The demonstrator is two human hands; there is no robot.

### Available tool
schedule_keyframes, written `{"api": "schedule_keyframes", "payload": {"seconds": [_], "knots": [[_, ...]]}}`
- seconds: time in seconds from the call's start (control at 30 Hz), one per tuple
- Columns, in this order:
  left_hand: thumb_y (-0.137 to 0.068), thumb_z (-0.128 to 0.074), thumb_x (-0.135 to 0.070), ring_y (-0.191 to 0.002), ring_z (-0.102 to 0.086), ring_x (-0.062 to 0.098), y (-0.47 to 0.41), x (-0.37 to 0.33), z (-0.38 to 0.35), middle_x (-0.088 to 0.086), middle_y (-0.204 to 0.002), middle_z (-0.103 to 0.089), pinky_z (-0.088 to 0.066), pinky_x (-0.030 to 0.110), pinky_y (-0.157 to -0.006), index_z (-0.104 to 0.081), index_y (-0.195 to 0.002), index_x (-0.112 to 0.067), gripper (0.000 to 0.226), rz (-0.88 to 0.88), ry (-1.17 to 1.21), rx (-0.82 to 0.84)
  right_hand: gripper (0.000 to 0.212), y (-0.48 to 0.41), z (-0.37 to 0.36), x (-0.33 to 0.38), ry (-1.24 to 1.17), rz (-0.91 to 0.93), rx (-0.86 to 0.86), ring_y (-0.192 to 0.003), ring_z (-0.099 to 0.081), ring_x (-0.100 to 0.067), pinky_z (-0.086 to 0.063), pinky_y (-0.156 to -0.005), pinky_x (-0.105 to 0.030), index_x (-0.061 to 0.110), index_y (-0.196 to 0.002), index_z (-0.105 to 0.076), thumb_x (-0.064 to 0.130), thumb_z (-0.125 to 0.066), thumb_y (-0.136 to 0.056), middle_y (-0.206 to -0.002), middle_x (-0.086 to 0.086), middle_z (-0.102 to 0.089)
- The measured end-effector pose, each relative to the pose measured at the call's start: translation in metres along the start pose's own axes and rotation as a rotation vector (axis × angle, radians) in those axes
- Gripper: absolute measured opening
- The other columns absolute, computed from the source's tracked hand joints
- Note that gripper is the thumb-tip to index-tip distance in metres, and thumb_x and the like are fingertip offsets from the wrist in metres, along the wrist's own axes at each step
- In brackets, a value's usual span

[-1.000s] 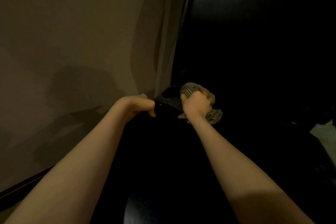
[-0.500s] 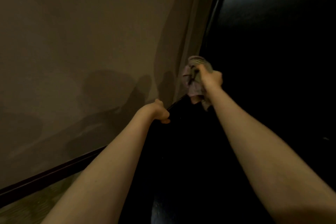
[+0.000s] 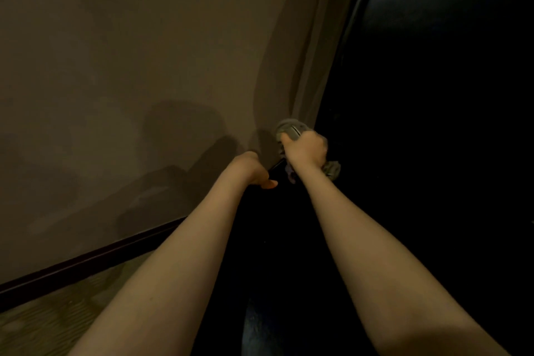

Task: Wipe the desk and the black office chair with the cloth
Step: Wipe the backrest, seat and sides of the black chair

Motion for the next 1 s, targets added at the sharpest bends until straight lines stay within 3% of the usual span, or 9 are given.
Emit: {"api": "schedule_keyframes", "payload": {"seconds": [0.13, 0.23, 0.3, 0.43, 0.53, 0.6, 0.73, 0.9, 1.0], "knots": [[-0.079, -0.072, -0.034, -0.117, -0.053, 0.027, 0.005, 0.003, -0.001, 0.013, -0.127, -0.055, -0.042, 0.026, -0.094, -0.055, -0.124, -0.005, 0.056, 0.008, 0.031, -0.019, 0.058, 0.003, 0.001, 0.013, -0.647, -0.202, 0.165, -0.111, -0.058, -0.031, -0.048, -0.09, -0.034, 0.001, -0.122, -0.057, 0.043, -0.066, -0.082, -0.121, -0.013, -0.06], [-0.081, -0.071, -0.033, -0.121, -0.05, 0.028, 0.012, 0.002, 0.001, 0.013, -0.13, -0.051, -0.04, 0.029, -0.098, -0.05, -0.127, -0.003, 0.059, 0.015, 0.074, -0.032, 0.056, -0.004, 0.032, 0.011, -0.931, -0.251, 0.114, -0.099, -0.063, -0.03, -0.054, -0.085, -0.038, -0.002, -0.118, -0.058, 0.035, -0.071, -0.077, -0.105, -0.01, -0.063], [-0.08, -0.072, -0.032, -0.124, -0.048, 0.028, 0.012, 0.004, 0.002, 0.012, -0.133, -0.049, -0.039, 0.03, -0.101, -0.047, -0.132, -0.003, 0.064, 0.043, 0.084, -0.014, 0.057, -0.016, 0.065, 0.006, -0.715, -0.159, 0.038, -0.105, -0.062, -0.029, -0.051, -0.086, -0.035, 0.0, -0.121, -0.058, 0.039, -0.068, -0.08, -0.114, -0.011, -0.063], [-0.08, -0.071, -0.036, -0.12, -0.051, 0.03, 0.016, 0.001, 0.003, 0.013, -0.13, -0.051, -0.042, 0.033, -0.1, -0.045, -0.134, -0.003, 0.068, 0.062, 0.062, 0.027, 0.051, 0.001, 0.08, -0.029, 0.141, -0.018, 0.048, -0.112, -0.057, -0.032, -0.047, -0.083, -0.032, 0.006, -0.119, -0.06, 0.046, -0.056, -0.088, -0.124, -0.013, -0.059], [-0.079, -0.073, -0.032, -0.11, -0.057, 0.028, 0.016, -0.002, 0.002, 0.011, -0.125, -0.055, -0.048, 0.034, -0.092, -0.049, -0.13, -0.003, 0.063, 0.032, 0.086, 0.05, 0.05, 0.033, 0.051, -0.046, 0.294, 0.048, -0.039, -0.123, -0.041, -0.034, -0.039, -0.096, -0.039, 0.01, -0.128, -0.052, 0.043, -0.054, -0.09, -0.141, -0.011, -0.04], [-0.083, -0.069, -0.028, -0.086, -0.06, 0.021, 0.018, -0.001, 0.003, 0.009, -0.11, -0.057, -0.052, 0.027, -0.072, -0.05, -0.124, -0.001, 0.053, 0.022, 0.099, 0.093, 0.05, 0.041, 0.038, -0.036, 0.252, 0.028, -0.063, -0.125, -0.036, -0.035, -0.036, -0.1, -0.042, 0.01, -0.129, -0.051, 0.043, -0.053, -0.091, -0.141, -0.011, -0.036], [-0.093, -0.053, -0.011, -0.042, -0.049, 0.009, 0.022, 0.014, 0.013, 0.009, -0.075, -0.052, -0.035, 0.015, -0.033, -0.053, -0.091, -0.005, 0.006, 0.026, 0.129, 0.065, 0.049, 0.042, 0.017, -0.003, -0.04, -0.104, 0.009, -0.123, -0.042, -0.034, -0.041, -0.095, -0.038, 0.008, -0.125, -0.053, 0.045, -0.051, -0.092, -0.138, -0.012, -0.042], [-0.091, -0.05, 0.004, -0.021, -0.042, 0.002, 0.039, 0.017, 0.025, 0.008, -0.062, -0.047, -0.032, 0.011, -0.027, -0.049, -0.068, -0.001, 0.023, -0.01, 0.324, 0.08, 0.059, 0.038, -0.008, 0.039, -0.747, -0.243, 0.286, -0.116, -0.054, -0.032, -0.046, -0.096, -0.036, -0.001, -0.125, -0.053, 0.04, -0.064, -0.084, -0.128, -0.016, -0.056], [-0.087, -0.061, -0.008, -0.023, -0.043, 0.004, 0.026, 0.007, 0.035, 0.008, -0.048, -0.052, -0.035, 0.014, -0.03, -0.052, -0.067, -0.004, 0.022, 0.0, 0.343, -0.051, 0.058, 0.017, 0.016, 0.045, -0.767, -0.127, 0.214, -0.112, -0.058, -0.031, -0.049, -0.091, -0.036, -0.002, -0.121, -0.057, 0.039, -0.068, -0.082, -0.122, -0.016, -0.061]]}}
Point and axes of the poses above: each hand's wrist, its own y-axis away from the middle knuckle, its own z-axis out of the back of the hand, x = y × z, the point moved 6 cm from there along -y, towards the middle knuckle
